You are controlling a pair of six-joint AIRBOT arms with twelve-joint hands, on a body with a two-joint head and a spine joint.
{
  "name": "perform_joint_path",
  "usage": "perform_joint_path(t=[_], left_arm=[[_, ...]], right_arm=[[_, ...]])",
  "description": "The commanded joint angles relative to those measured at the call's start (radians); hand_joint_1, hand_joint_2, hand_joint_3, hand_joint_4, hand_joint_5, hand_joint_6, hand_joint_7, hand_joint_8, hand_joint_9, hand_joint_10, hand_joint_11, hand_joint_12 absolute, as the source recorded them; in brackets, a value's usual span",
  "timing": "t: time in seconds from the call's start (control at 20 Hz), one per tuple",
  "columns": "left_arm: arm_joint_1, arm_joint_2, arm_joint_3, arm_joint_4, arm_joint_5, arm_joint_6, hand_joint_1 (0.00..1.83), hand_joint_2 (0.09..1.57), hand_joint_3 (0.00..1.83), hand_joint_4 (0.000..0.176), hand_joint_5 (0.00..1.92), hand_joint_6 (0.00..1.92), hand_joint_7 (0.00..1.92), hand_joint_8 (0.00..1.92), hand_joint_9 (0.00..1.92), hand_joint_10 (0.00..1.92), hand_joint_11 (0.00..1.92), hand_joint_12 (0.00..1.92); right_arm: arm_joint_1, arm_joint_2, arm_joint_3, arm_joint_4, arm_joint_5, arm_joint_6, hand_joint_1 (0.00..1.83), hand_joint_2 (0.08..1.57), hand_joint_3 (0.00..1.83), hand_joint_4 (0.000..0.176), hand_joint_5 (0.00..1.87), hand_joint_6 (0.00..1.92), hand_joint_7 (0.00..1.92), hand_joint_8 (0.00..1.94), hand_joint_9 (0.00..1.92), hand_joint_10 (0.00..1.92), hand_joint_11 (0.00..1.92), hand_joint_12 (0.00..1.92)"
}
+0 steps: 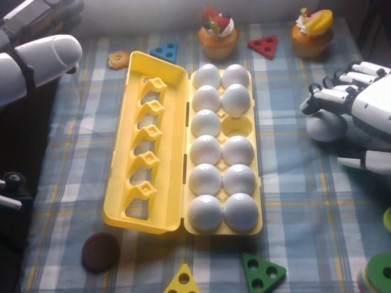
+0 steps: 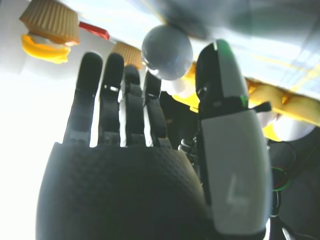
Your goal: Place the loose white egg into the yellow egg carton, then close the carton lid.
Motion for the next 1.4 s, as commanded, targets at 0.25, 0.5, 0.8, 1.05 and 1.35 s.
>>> perform_joint_path(t=[0.25,0.5,0.8,1.05,1.35], left_arm=[[-0.008,0.002,-0.001,-0.018,-0.134,-0.004,0.4,1.3,0.02,0.052,0.01,0.01,0.01,0.0,0.0,0.0,0.0,1.87],[-0.005,0.002,-0.001,-0.02,-0.14,-0.003,0.41,1.3,0.01,0.033,0.02,0.01,0.03,0.01,0.0,0.0,0.0,1.92],[-0.004,0.007,-0.003,-0.017,-0.159,-0.001,0.46,1.28,0.0,0.055,0.04,0.02,0.03,0.01,0.0,0.0,0.0,1.92],[-0.005,0.015,-0.006,-0.016,-0.18,-0.001,0.42,1.28,0.0,0.062,0.04,0.02,0.01,0.0,0.0,0.0,0.0,1.92],[-0.008,0.019,-0.004,-0.016,-0.185,-0.001,0.44,1.3,0.01,0.076,0.04,0.03,0.02,0.0,0.0,0.0,0.0,1.92]], right_arm=[[0.025,-0.026,0.03,-0.005,0.08,-0.005,1.2,1.29,0.0,0.0,0.62,1.2,0.73,1.67,0.84,1.73,0.88,1.92],[0.055,0.006,0.013,-0.044,0.082,-0.005,1.28,1.32,0.0,0.0,0.68,1.24,0.52,1.75,0.6,1.85,0.67,1.92],[0.129,0.038,-0.023,-0.177,0.081,-0.005,1.31,1.3,0.0,0.0,0.68,1.37,0.58,1.62,0.59,1.74,0.52,1.92],[0.209,0.043,-0.04,-0.276,0.055,-0.005,1.33,1.26,0.0,0.0,0.64,1.55,0.71,1.31,0.71,1.56,0.69,1.78],[0.267,0.021,-0.042,-0.352,0.024,0.004,0.78,1.52,0.25,0.0,0.63,1.76,0.84,1.68,1.03,1.71,1.13,1.87]])
